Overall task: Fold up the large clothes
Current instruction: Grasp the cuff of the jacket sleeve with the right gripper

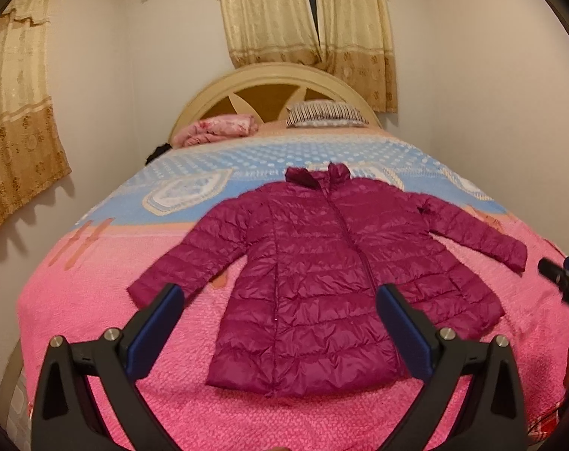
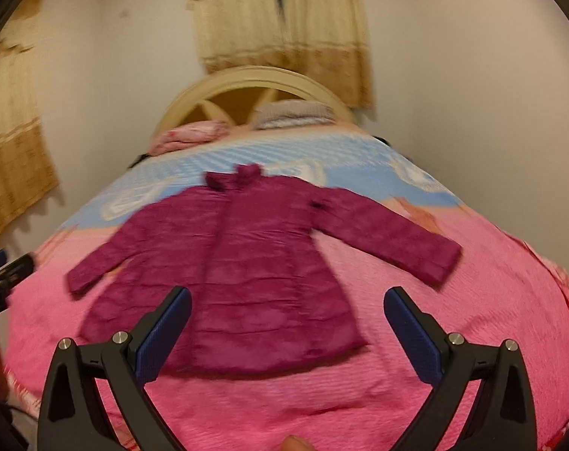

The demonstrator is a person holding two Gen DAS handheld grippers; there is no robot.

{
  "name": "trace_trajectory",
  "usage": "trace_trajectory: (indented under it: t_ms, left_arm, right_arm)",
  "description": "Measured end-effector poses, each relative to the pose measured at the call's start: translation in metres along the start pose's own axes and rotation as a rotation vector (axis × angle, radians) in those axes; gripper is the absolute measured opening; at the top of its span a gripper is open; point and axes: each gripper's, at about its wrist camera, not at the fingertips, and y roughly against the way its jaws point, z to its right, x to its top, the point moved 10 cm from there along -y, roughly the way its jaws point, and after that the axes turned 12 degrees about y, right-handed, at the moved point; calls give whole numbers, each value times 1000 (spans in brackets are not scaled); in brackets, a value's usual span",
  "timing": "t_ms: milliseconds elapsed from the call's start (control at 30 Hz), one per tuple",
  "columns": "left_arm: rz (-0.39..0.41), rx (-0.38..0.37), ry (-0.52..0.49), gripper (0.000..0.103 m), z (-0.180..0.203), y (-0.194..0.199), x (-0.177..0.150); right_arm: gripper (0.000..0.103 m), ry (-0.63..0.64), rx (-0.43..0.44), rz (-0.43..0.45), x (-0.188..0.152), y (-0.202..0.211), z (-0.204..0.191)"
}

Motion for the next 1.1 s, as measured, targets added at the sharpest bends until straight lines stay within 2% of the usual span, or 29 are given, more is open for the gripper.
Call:
trace_trajectory:
  t_ms: [100,300,500,600,667,700,733,800,867,900,933,1100]
  left_arm:
    - [-43,-22,-10,103,7,-24,-7]
    - [-118,-52,-32,103,30,-69,-21]
    - [-158,-43,-66,103,49,-111,-28]
    - [-183,-39,-75,103,57,-128,-33]
    - [-189,-33,-86,103,60,-135,-35]
    - [-190,-31,-90,103,62,-139,-36]
    - [-192,-29,-93,103,63,-141,-36]
    - [-204,-30,-93,103,63,-147,-38]
    - [-212,-34,-88,103,61,-149,-40]
    - [-214,-33,-86,103,60,-150,-40]
    - [-216,-33,-81,103,57,-150,-40]
    - [-216,-34,-52,103,44,-150,-39]
  right_arm:
    - [102,-73,-61,-47,-14,-30,45]
    - [102,-289,-79,-149,-50,-93,131]
    - [102,-411,-147,-165,-58,-134,202]
    - [100,-456,-138,-170,-58,-153,224]
    - [91,-462,-112,-170,-54,-165,228]
    - [79,-459,-89,-180,-51,-174,227]
    - [73,-454,-79,-190,-50,-180,225]
    - [69,-435,-46,-208,-47,-192,219]
    - [52,-391,-44,-216,-45,-200,213]
    - [33,-369,-39,-219,-43,-203,210]
    - [25,-359,-26,-220,-42,-205,208]
    - [11,-334,-89,-196,-23,-200,227]
